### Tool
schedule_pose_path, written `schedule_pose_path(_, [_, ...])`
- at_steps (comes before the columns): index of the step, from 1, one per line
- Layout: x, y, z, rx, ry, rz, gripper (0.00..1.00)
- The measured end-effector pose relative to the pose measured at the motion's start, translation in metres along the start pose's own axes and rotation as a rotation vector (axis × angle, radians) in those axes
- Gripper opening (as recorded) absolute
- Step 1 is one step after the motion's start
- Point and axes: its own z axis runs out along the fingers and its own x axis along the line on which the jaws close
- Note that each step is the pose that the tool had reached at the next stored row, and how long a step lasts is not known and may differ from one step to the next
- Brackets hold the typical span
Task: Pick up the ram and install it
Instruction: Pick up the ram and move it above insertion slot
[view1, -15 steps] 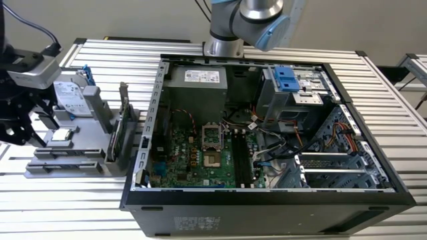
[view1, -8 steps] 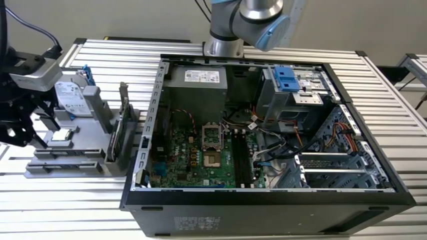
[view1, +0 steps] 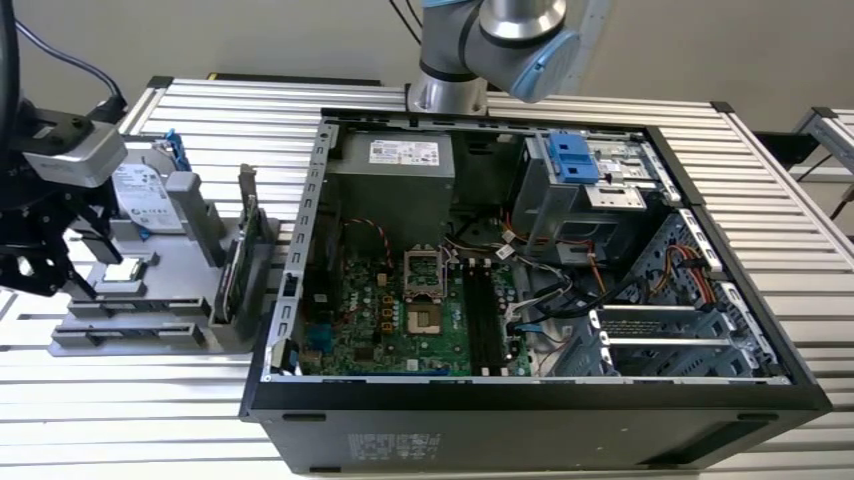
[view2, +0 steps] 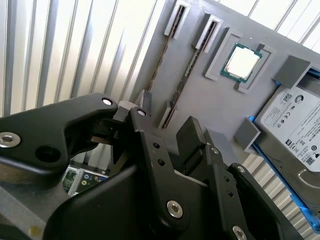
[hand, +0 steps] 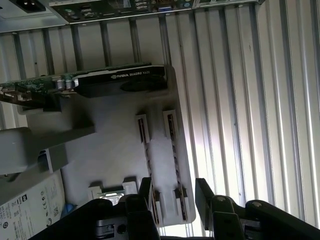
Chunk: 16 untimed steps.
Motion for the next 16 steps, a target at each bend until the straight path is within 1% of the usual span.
schedule_pose_path(16, [0.0,0.0,0.0099,-0.0001,0.0001,0.0,1.0])
